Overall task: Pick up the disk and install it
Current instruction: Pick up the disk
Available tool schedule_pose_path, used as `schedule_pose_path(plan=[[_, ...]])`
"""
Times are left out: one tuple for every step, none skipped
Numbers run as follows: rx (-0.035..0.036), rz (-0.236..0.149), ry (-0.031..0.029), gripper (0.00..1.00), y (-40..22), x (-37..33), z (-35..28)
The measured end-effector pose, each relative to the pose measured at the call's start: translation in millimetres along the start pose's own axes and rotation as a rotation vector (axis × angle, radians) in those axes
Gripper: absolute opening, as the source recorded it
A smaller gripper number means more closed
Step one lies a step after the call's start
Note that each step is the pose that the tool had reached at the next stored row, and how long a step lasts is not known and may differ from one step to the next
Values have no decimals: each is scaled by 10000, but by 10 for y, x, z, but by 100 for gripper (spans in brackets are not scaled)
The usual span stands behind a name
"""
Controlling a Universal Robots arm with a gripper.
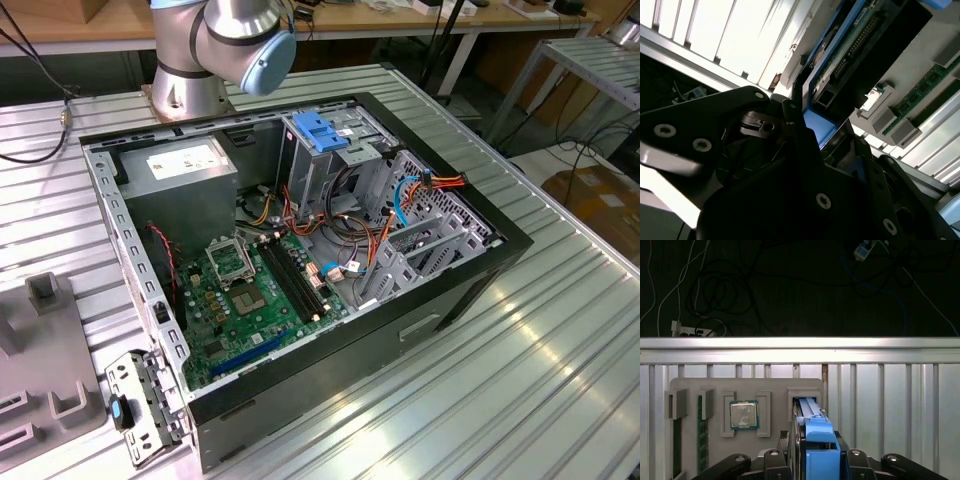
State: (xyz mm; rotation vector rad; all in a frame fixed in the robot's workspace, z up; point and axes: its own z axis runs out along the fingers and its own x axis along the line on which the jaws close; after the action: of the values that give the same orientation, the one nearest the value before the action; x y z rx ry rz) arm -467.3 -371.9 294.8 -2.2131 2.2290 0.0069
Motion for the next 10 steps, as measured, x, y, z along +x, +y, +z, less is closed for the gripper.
schedule_pose_path(plan=[[0,0,0,45,0,0,1],[-1,0,0,45,0,0,2],[-1,0,0,45,0,0,3],[-1,0,0,45,0,0,3],[0,0,0,45,0,0,4],[-1,0,0,45,0,0,4],[0,0,0,45,0,0,4],[0,0,0,45,0,0,4],[-1,0,0,45,0,0,4],[-1,0,0,45,0,0,4]])
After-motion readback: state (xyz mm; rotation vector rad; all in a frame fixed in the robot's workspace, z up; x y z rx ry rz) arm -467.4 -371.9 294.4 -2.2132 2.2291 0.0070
